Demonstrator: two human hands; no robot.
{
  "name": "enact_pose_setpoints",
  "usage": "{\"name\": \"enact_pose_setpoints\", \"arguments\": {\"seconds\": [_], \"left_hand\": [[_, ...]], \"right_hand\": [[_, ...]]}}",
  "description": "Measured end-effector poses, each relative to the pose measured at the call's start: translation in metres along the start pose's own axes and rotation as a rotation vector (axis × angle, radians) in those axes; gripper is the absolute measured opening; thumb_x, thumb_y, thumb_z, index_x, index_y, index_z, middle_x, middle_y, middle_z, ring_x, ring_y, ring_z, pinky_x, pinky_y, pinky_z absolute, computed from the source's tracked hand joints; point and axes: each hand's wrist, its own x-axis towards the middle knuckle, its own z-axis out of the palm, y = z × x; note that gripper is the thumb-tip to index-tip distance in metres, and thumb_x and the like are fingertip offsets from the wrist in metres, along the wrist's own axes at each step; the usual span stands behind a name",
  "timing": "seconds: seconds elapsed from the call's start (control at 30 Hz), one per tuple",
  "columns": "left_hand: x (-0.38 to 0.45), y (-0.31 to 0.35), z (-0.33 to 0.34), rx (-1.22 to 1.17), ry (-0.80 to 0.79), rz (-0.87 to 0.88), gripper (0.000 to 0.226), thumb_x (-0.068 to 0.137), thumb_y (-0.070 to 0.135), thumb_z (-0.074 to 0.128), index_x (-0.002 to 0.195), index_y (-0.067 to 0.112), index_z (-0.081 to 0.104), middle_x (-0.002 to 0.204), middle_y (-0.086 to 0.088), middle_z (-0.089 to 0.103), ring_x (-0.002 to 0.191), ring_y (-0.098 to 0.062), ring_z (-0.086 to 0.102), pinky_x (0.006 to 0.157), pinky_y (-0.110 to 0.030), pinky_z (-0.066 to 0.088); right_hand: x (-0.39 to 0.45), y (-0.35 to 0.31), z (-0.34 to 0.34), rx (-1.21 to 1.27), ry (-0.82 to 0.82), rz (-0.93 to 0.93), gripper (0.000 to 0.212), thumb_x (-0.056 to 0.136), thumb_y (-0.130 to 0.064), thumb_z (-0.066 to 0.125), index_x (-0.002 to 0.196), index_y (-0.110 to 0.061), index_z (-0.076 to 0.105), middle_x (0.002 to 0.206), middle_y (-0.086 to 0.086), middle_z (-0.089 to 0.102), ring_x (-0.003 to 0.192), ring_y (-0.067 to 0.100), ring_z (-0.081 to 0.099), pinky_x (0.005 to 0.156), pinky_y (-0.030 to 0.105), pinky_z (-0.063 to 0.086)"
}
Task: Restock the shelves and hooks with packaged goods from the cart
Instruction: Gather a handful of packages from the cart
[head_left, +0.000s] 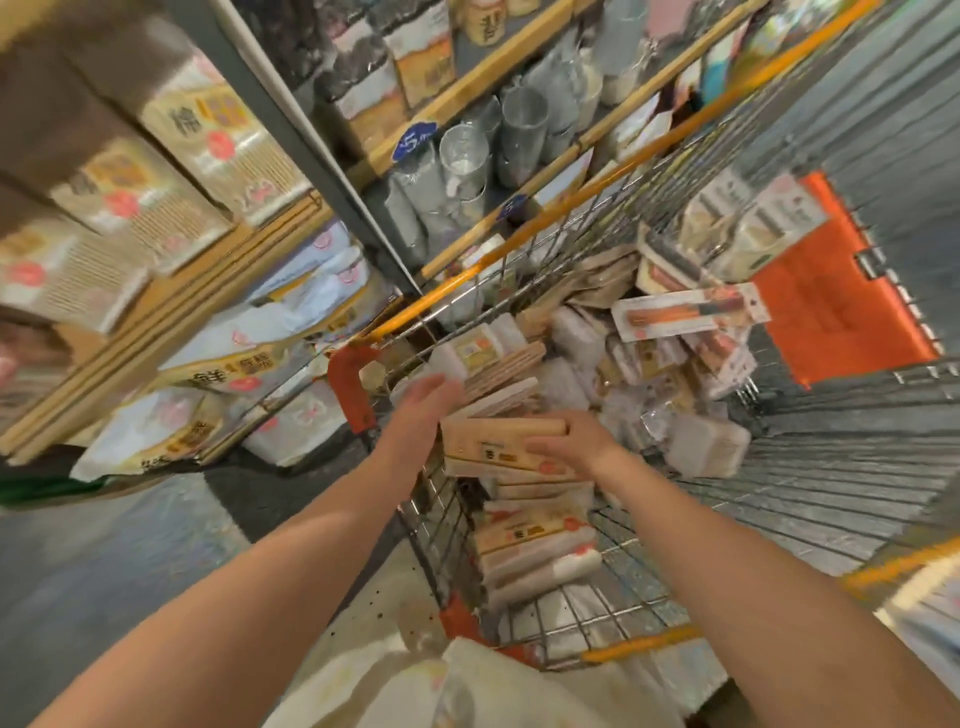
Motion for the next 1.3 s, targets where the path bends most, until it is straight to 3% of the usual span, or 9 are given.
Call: {"name": "enact_pose_setpoints", "arguments": {"seconds": [0.07,0.17,0.33,0.47,0.57,0.73,0.87,1.1,1.3], "left_hand": [[-0.005,0.006,-0.003,0.056,-0.044,0.014,0.06,0.088,0.05,0.063,0.138,0.02,0.047,0.135,-0.001,0.052,0.124,-0.019,0.049,0.105,-0.038,0.036],[-0.007,0.013,-0.009,0.184,-0.173,-0.018,0.052,0.078,0.052,0.072,0.121,0.027,0.056,0.12,-0.001,0.065,0.106,-0.016,0.066,0.094,-0.038,0.052],[-0.021,0.025,-0.031,0.368,-0.179,0.138,0.021,0.085,0.026,0.074,0.102,0.028,0.062,0.093,0.007,0.074,0.086,-0.01,0.072,0.075,-0.028,0.059],[-0.028,0.037,-0.071,0.259,0.0,0.235,0.012,0.088,0.021,0.071,0.096,0.016,0.063,0.087,0.0,0.073,0.077,-0.011,0.073,0.062,-0.023,0.058],[-0.03,0.039,-0.099,0.178,0.113,0.236,0.012,0.088,0.019,0.07,0.094,0.015,0.062,0.086,0.0,0.07,0.07,-0.006,0.071,0.058,-0.021,0.056],[-0.024,0.031,-0.113,0.127,0.128,0.175,0.013,0.09,0.024,0.069,0.102,0.023,0.062,0.1,-0.009,0.073,0.09,-0.022,0.072,0.081,-0.044,0.06],[-0.02,0.025,-0.114,0.064,0.128,0.152,0.015,0.09,0.02,0.068,0.104,0.017,0.061,0.105,-0.009,0.073,0.092,-0.023,0.072,0.084,-0.047,0.059],[-0.015,0.019,-0.118,-0.002,0.139,0.144,0.012,0.09,0.018,0.065,0.101,0.023,0.062,0.098,-0.002,0.074,0.091,-0.021,0.073,0.08,-0.039,0.06],[-0.016,0.015,-0.116,-0.037,0.137,0.158,0.008,0.093,0.015,0.061,0.101,0.017,0.061,0.088,0.002,0.076,0.092,-0.022,0.073,0.081,-0.041,0.057]], "right_hand": [[-0.006,0.001,-0.009,0.148,-0.01,0.032,0.069,0.066,-0.048,0.082,0.122,-0.011,0.065,0.098,0.003,0.073,0.083,0.017,0.07,0.072,0.034,0.06],[-0.025,-0.011,-0.008,0.386,-0.055,0.014,0.019,0.094,-0.012,0.062,0.111,-0.003,0.062,0.067,-0.002,0.072,0.054,0.007,0.066,0.045,0.018,0.05],[-0.032,-0.034,0.009,0.676,-0.023,0.072,0.037,0.103,-0.035,0.042,0.11,-0.004,0.062,0.088,0.01,0.072,0.082,0.025,0.068,0.082,0.042,0.055],[-0.016,-0.035,0.012,0.738,0.207,0.115,0.05,0.101,-0.052,0.035,0.097,-0.012,0.066,0.098,0.012,0.067,0.084,0.025,0.063,0.073,0.037,0.051],[0.001,-0.021,0.02,0.57,0.298,0.102,0.034,0.098,-0.046,0.051,0.122,-0.022,0.055,0.12,0.007,0.063,0.094,0.017,0.063,0.082,0.038,0.052],[0.028,-0.018,0.035,-0.095,0.3,-0.079,0.073,0.079,-0.053,0.074,0.142,-0.033,0.043,0.142,0.002,0.042,0.13,0.022,0.045,0.108,0.038,0.039],[0.052,-0.021,0.033,-0.46,0.354,-0.133,0.078,0.073,-0.049,0.08,0.14,-0.026,0.047,0.141,0.005,0.042,0.131,0.025,0.041,0.106,0.038,0.038],[0.076,-0.009,0.014,-0.464,0.218,-0.219,0.07,0.062,-0.04,0.088,0.116,-0.03,0.045,0.115,-0.004,0.055,0.105,0.015,0.056,0.09,0.037,0.051],[0.083,0.0,0.013,-0.78,0.169,-0.4,0.037,0.076,-0.04,0.076,0.109,-0.025,0.069,0.11,-0.004,0.065,0.104,0.017,0.059,0.084,0.032,0.049]]}}
